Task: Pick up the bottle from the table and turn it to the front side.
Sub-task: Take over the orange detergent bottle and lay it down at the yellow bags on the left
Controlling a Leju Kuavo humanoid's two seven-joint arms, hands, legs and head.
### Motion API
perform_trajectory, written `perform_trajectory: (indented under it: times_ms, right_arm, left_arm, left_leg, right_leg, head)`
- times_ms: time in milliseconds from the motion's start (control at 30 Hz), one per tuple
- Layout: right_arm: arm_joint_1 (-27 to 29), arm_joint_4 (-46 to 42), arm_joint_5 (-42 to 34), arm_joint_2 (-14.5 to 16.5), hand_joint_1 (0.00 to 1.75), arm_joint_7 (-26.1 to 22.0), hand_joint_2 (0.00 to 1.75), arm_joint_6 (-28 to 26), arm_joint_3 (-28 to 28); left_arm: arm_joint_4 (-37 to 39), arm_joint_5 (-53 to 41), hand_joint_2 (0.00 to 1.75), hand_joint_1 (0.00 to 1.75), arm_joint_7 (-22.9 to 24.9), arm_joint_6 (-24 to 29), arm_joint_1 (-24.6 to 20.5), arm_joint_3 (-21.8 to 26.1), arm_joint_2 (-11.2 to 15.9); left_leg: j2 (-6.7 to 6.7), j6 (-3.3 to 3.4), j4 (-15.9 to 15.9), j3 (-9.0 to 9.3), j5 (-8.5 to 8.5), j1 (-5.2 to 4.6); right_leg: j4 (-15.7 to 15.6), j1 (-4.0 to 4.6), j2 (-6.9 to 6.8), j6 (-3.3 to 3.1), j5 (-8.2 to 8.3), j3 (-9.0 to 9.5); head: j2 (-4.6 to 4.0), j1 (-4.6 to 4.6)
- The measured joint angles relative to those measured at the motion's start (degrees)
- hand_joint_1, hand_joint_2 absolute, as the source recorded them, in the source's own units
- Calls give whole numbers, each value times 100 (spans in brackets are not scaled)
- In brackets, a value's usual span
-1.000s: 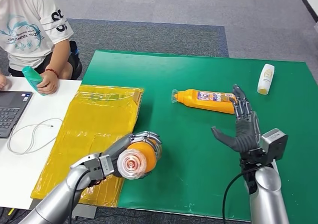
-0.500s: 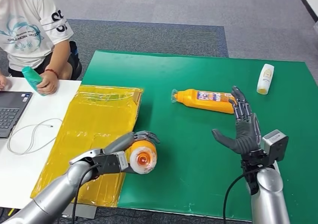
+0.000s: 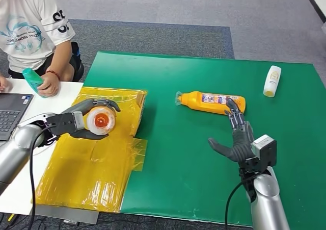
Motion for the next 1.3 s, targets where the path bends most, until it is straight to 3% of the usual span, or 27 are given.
perform_trajectory:
  times_ms: [133,267,400,533,867,1033,1300]
  right_arm:
    - [-48,183,49,20,0,14,175,-45,122]
    - [-127,331,78,38,0,14,175,-72,236]
    - [-363,584,81,90,0,0,175,-13,422]
    - [-657,906,80,193,0,-6,175,-24,683]
    - [-848,1176,61,289,0,-8,175,-92,980]
    - [-867,1190,55,311,0,2,175,-97,1040]
    - [-871,1190,86,378,0,43,175,-131,1094]
  left_arm:
    - [-85,305,175,175,26,-155,13,2,114]
    - [-98,724,175,175,408,-697,-180,-133,367]
    - [133,1988,175,175,938,-1644,-749,-628,709]
    - [654,2996,175,175,1268,-2051,-1181,-1325,841]
    - [1507,3321,175,175,1537,-2073,-1789,-2480,915]
    - [1697,3008,175,175,1766,-1997,-2199,-3025,930]
    - [1927,2432,175,175,1602,-1641,-2712,-3846,801]
  left_leg:
    - [0,0,0,-2,-1,0]
    - [1,-6,0,-4,3,2]
    - [1,-15,0,-11,10,10]
    - [1,-20,0,-10,15,12]
    - [0,-23,0,-15,17,14]
    - [0,-24,0,-15,17,14]
    - [0,-24,0,-16,18,16]
  right_leg:
    - [0,0,0,0,0,-2]
    - [1,3,2,-6,4,-10]
    - [2,13,2,-20,13,-17]
    - [3,14,2,-23,15,-18]
    - [3,16,2,-23,15,-20]
    - [3,16,1,-25,17,-22]
    - [3,18,2,-27,19,-23]
  head:
    - [2,0]
    - [1,-2]
    - [2,-1]
    - [1,-2]
    - [0,-2]
    - [0,-2]
    - [0,-2]
